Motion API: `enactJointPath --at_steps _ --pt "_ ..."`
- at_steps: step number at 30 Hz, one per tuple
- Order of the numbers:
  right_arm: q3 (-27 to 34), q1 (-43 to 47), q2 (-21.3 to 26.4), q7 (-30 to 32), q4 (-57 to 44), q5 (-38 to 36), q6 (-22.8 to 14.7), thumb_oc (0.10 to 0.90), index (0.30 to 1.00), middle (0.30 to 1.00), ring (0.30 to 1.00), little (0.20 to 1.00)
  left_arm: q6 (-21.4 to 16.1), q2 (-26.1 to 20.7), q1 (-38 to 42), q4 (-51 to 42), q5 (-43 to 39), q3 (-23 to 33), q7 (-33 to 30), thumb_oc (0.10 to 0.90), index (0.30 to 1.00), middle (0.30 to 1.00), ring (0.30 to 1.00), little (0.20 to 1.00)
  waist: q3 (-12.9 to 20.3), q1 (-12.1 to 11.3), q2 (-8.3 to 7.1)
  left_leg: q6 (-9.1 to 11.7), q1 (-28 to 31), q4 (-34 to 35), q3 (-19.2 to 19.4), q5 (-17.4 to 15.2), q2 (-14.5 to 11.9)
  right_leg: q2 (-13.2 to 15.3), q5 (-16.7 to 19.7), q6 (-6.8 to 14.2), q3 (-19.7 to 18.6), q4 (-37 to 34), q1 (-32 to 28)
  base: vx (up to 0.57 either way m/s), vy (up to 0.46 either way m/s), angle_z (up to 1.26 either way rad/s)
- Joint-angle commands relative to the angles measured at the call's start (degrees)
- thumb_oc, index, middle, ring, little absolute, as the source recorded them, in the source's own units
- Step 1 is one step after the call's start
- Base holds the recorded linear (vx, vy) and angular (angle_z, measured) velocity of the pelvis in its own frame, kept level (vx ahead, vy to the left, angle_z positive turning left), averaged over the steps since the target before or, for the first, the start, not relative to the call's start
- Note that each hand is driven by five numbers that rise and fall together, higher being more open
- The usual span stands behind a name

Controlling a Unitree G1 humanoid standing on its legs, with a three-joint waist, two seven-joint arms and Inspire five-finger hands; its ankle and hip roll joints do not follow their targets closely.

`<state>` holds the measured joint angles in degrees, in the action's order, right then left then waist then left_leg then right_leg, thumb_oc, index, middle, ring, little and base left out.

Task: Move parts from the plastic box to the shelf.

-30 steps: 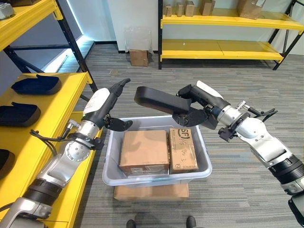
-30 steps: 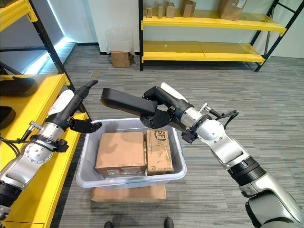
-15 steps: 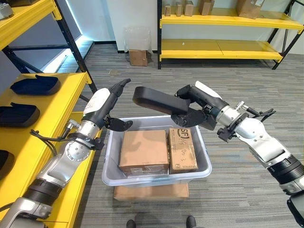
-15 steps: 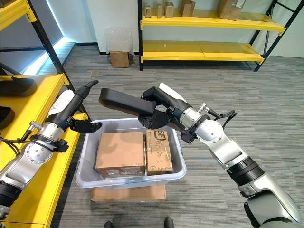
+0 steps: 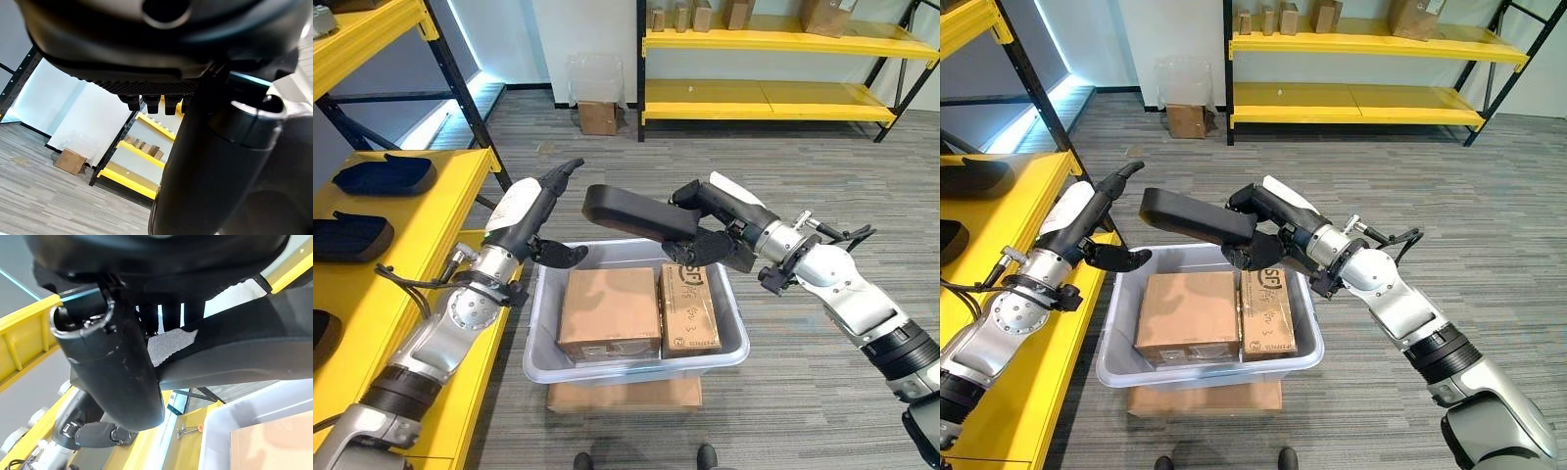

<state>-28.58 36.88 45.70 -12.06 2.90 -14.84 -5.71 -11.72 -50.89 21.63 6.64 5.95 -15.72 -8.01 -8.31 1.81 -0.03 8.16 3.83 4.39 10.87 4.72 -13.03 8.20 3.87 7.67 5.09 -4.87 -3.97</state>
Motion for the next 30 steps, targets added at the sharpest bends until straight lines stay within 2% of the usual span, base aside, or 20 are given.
enactJointPath --at_steps 1,12,30 --pt "0.62 5.98 -1.37 2.30 -3.27 -5.12 -6.61 0.400 0.300 0.300 0.300 0.300 -5.10 -5.32 9.43 1.50 1.21 -0.79 -1.69 0.900 1.000 1.000 1.000 1.000 9.39 1.51 -2.10 1.84 -2.73 0.61 -1.59 2.67 -4.69 2.81 -6.64 2.75 0.86 1.07 -3.20 0.00 0.000 0.00" --pt "-0.75 6.69 -1.11 1.68 -3.76 -5.82 -6.81 0.400 0.300 0.300 0.300 0.300 -5.40 -7.42 12.75 2.40 2.63 -4.54 -0.29 0.900 1.000 1.000 1.000 1.000 9.41 2.11 -2.03 1.81 -2.57 0.61 -1.20 2.38 -4.54 2.92 -6.37 2.98 0.23 0.85 -2.80 0.00 0.005 -0.03" --pt "-1.65 7.23 -1.82 1.47 -4.32 -5.82 -6.97 0.400 0.300 0.300 0.300 0.300 -5.51 -5.59 15.65 3.95 2.63 -8.68 1.31 0.900 1.000 1.000 1.000 1.000 9.08 2.77 -2.18 1.74 -2.35 0.61 -0.77 2.20 -4.64 2.94 -6.18 3.02 -0.13 0.46 -2.83 0.00 0.001 -0.01"
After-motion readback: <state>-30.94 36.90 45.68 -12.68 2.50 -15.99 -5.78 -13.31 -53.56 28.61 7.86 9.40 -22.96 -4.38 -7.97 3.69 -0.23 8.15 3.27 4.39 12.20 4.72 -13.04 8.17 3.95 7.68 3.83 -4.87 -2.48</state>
